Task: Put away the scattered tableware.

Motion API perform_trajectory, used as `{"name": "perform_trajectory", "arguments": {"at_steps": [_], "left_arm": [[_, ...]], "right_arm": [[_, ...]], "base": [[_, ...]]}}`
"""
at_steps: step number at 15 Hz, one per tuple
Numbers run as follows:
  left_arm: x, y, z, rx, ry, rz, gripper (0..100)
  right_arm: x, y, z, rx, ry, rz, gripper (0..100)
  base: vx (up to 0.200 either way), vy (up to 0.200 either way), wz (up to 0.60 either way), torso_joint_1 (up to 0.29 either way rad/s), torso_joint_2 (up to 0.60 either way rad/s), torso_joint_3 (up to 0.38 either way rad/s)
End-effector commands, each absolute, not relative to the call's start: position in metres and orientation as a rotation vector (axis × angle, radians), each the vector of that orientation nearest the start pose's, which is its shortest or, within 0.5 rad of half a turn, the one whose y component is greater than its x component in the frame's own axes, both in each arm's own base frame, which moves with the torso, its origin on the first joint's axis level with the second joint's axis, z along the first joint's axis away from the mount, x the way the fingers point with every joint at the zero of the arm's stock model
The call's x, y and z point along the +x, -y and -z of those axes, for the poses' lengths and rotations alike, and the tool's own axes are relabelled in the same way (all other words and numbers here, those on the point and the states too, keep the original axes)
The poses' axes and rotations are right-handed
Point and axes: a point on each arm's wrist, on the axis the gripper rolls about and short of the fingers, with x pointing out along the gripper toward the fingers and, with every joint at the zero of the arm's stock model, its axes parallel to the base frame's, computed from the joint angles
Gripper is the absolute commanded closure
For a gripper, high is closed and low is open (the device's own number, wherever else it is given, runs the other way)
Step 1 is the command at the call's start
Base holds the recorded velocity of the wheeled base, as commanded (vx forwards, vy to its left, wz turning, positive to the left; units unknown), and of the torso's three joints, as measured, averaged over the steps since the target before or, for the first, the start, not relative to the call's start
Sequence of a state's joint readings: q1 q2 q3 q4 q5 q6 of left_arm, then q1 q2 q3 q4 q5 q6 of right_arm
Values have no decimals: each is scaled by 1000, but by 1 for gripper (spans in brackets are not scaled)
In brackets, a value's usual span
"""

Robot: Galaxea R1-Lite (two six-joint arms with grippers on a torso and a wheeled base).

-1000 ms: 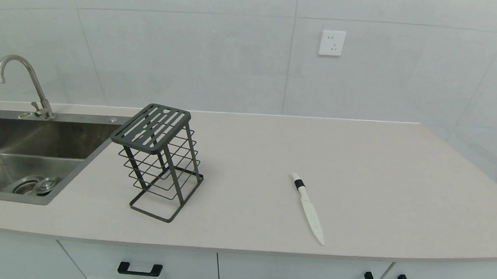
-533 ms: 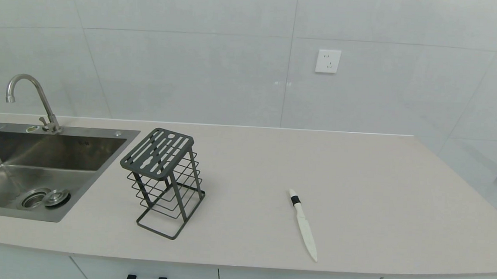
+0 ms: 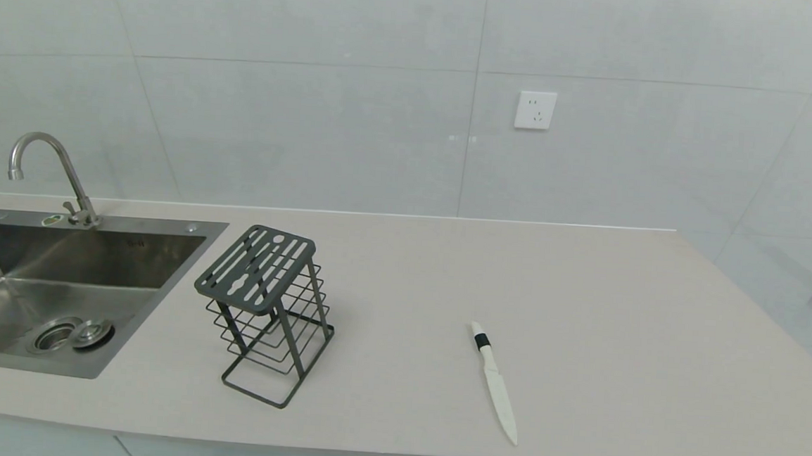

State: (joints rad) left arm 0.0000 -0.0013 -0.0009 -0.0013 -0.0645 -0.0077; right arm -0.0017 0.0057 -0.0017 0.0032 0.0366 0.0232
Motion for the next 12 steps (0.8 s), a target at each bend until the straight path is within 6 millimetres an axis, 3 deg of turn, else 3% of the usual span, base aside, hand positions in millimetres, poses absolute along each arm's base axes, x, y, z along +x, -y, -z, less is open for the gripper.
{"name": "perform_trajectory", "arguments": {"at_steps": [1, 6, 12], "left_arm": [[-23, 1, -76, -5, 3, 64, 0], [-23, 2, -76, 0, 2, 67, 0], [-23, 2, -76, -1, 1, 67, 0]], "right_arm": [[-22, -1, -76, 23, -8, -35, 0], [-22, -1, -76, 23, -8, -35, 0], [-22, -1, -76, 23, -10, -35, 0]], "base": [[0, 0, 0, 266, -32, 212], [0, 0, 0, 287, -54, 220], [0, 0, 0, 33, -4, 25]]}}
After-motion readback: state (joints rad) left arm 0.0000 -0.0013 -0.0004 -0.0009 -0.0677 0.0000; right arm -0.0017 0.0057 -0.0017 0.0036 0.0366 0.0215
